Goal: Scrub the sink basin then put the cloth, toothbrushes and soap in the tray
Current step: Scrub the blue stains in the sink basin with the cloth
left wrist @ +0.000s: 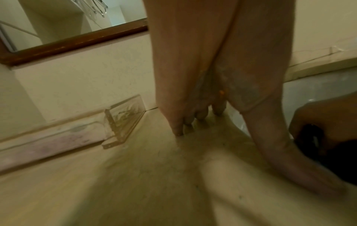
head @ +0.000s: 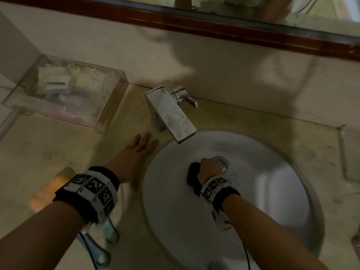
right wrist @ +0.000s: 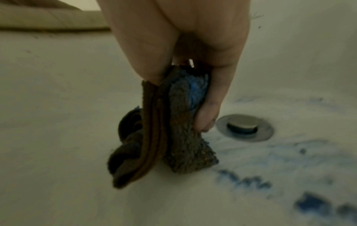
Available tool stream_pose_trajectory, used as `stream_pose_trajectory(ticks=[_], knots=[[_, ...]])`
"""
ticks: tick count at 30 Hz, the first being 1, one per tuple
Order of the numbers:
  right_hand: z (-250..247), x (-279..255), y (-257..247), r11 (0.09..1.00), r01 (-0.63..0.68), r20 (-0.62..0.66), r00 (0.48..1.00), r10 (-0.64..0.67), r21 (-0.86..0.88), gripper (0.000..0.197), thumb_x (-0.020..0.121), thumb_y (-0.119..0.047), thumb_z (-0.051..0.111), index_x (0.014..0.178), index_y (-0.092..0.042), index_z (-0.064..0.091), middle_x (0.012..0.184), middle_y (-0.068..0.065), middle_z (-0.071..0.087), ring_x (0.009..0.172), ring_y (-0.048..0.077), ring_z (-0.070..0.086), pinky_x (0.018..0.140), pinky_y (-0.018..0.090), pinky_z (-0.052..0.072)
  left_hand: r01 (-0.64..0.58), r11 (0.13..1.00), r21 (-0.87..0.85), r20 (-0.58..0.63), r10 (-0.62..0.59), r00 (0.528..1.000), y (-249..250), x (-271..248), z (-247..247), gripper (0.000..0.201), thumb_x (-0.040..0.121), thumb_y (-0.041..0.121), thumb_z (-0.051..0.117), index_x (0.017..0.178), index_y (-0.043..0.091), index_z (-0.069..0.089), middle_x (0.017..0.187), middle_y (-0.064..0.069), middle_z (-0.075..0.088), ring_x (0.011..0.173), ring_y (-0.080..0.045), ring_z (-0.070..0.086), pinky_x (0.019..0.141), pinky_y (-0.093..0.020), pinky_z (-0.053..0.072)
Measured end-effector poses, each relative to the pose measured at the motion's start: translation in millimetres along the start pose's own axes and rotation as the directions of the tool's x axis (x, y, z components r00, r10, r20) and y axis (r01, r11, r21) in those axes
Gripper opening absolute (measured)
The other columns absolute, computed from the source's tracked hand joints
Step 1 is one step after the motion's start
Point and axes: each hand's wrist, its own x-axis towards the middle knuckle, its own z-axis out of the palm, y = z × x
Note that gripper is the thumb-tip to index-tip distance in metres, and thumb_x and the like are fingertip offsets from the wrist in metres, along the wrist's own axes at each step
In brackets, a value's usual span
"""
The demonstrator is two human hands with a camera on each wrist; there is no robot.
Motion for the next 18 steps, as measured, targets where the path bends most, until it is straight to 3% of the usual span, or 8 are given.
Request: stream_pose_trajectory(ticks=[3,5,8,10,13,15,17,18], knots=[[-9,-4,5,1.0,0.03,0.028,0.999,-0.03,-0.004,0.032,0.094,-0.014,0.048,0.123,-0.003,0.052,0.129,0.016,0.057,0.117,0.029,0.055,0.097,0.035,0.046,0.004,1.0,-0.008,-0.004,-0.004,1.0,2,-1,-1,0.147,0.052,0.038,0.09,0.143,0.029,-0.026,0.156,-0.004,-0.029,0.145,-0.032,-0.022,0.123,-0.047,0.005],[-11,-13,4,0.988,0.119,0.048,0.991,-0.124,0.101,0.032,0.092,-0.013,0.051,0.121,-0.002,0.054,0.127,0.017,0.058,0.116,0.03,0.055,0.095,0.033,0.045,0.015,1.0,-0.027,-0.016,-0.016,1.0,3,-3,-2,0.144,0.055,0.035,0.089,0.147,0.027,-0.021,0.156,-0.003,-0.029,0.146,-0.031,-0.021,0.121,-0.045,0.008],[10,-38,-1,0.938,0.284,0.164,0.934,-0.318,0.198,0.028,0.088,-0.008,0.056,0.112,0.004,0.063,0.116,0.019,0.064,0.111,0.029,0.059,0.081,0.028,0.045,0.011,0.999,-0.039,-0.023,-0.012,1.0,3,-4,-3,0.146,0.053,0.033,0.091,0.148,0.025,-0.02,0.157,-0.004,-0.028,0.146,-0.031,-0.02,0.121,-0.044,0.007],[35,-51,-7,0.932,0.307,0.238,0.907,-0.348,0.192,0.022,0.086,-0.004,0.056,0.103,0.006,0.065,0.103,0.019,0.066,0.104,0.031,0.062,0.069,0.023,0.037,0.012,0.999,-0.041,-0.013,-0.012,1.0,3,-2,-4,0.149,0.05,0.034,0.091,0.148,0.022,-0.021,0.157,-0.004,-0.027,0.146,-0.032,-0.019,0.121,-0.044,0.006],[46,-45,-4,0.945,0.266,0.243,0.92,-0.308,0.192,0.017,0.085,-0.001,0.052,0.098,0.0,0.063,0.108,0.019,0.065,0.099,0.028,0.061,0.065,0.021,0.036,0.013,0.999,-0.038,-0.017,-0.013,1.0,4,-2,-3,0.15,0.049,0.038,0.091,0.148,0.021,-0.021,0.157,-0.005,-0.027,0.146,-0.033,-0.019,0.121,-0.043,0.006],[38,-35,4,0.962,0.226,0.185,0.95,-0.253,0.156,0.014,0.086,-0.003,0.05,0.075,-0.009,0.054,0.087,0.013,0.062,0.089,0.019,0.056,0.056,0.02,0.036,0.014,0.999,-0.039,-0.018,-0.015,1.0,5,-4,-3,0.147,0.051,0.038,0.09,0.148,0.022,-0.019,0.157,-0.005,-0.026,0.146,-0.033,-0.019,0.121,-0.044,0.005],[24,-23,13,0.981,0.152,0.128,0.977,-0.168,0.124,0.017,0.089,-0.005,0.049,0.073,-0.011,0.053,0.08,0.008,0.056,0.094,0.018,0.055,0.067,0.023,0.045,0.012,0.998,-0.058,-0.027,-0.013,1.0,5,-4,-3,0.147,0.051,0.037,0.091,0.149,0.022,-0.018,0.158,-0.005,-0.025,0.146,-0.033,-0.018,0.121,-0.044,0.004],[18,-16,18,0.987,0.134,0.098,0.985,-0.143,0.094,0.012,0.09,-0.007,0.048,0.09,-0.008,0.06,0.094,0.011,0.061,0.103,0.021,0.057,0.078,0.027,0.047,0.009,0.998,-0.065,-0.029,-0.011,1.0,5,-4,-3,0.147,0.051,0.037,0.091,0.149,0.021,-0.017,0.158,-0.005,-0.024,0.146,-0.033,-0.018,0.121,-0.043,0.003]])
